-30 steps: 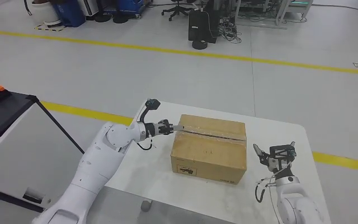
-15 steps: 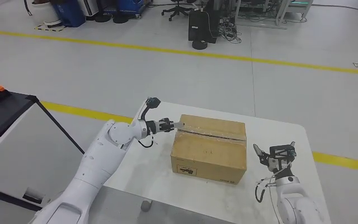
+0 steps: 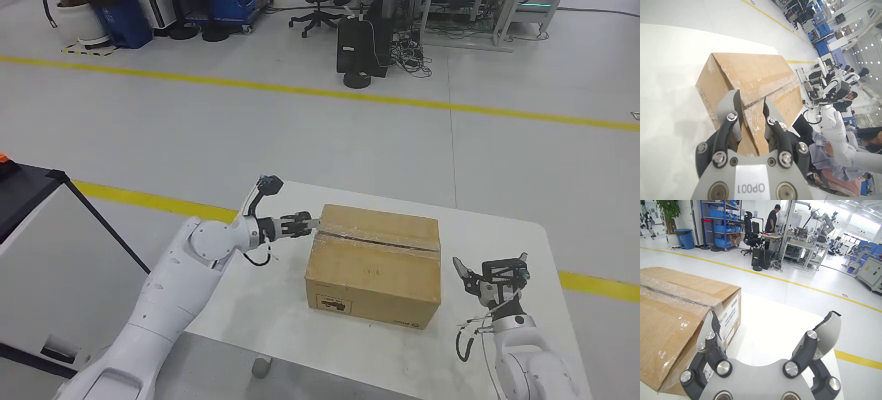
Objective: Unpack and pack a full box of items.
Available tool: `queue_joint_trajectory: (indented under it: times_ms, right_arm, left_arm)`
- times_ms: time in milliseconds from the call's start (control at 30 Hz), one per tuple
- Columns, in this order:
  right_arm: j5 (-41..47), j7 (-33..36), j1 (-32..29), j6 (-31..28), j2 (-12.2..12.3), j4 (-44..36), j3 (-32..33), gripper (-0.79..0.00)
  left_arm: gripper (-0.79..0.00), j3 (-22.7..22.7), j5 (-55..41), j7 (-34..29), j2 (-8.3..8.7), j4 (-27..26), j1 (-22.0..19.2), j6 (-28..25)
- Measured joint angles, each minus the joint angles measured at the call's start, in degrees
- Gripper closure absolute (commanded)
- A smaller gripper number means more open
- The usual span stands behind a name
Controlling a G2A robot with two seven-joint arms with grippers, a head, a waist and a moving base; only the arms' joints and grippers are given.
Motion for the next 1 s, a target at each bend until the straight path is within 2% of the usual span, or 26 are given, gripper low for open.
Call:
queue_joint_trajectory:
  times_ms: [167, 200, 633, 833, 1000]
  right_arm:
    - [0.00, 0.00, 0.00, 0.00, 0.00, 0.00, 0.00, -0.785]
    - [0.00, 0.00, 0.00, 0.00, 0.00, 0.00, 0.00, -0.785]
    - [0.00, 0.00, 0.00, 0.00, 0.00, 0.00, 0.00, -0.785]
    - [0.00, 0.00, 0.00, 0.00, 0.00, 0.00, 0.00, -0.785]
    - [0.00, 0.00, 0.00, 0.00, 0.00, 0.00, 0.00, -0.785]
  left_arm:
    - [-0.086, -0.84, 0.18, 0.10, 0.38, -1.02, 0.76, 0.30]
    - [0.000, -0.93, 0.14, 0.09, 0.43, -1.23, 0.90, 0.35]
    - [0.000, -1.44, -2.52, -2.57, 0.86, -5.89, 2.08, 2.81]
    - [0.000, -3.45, -7.91, -5.46, 1.35, -12.95, 3.53, 2.97]
    - [0.000, -5.08, -11.86, -7.88, 1.79, -20.28, 4.28, 6.28]
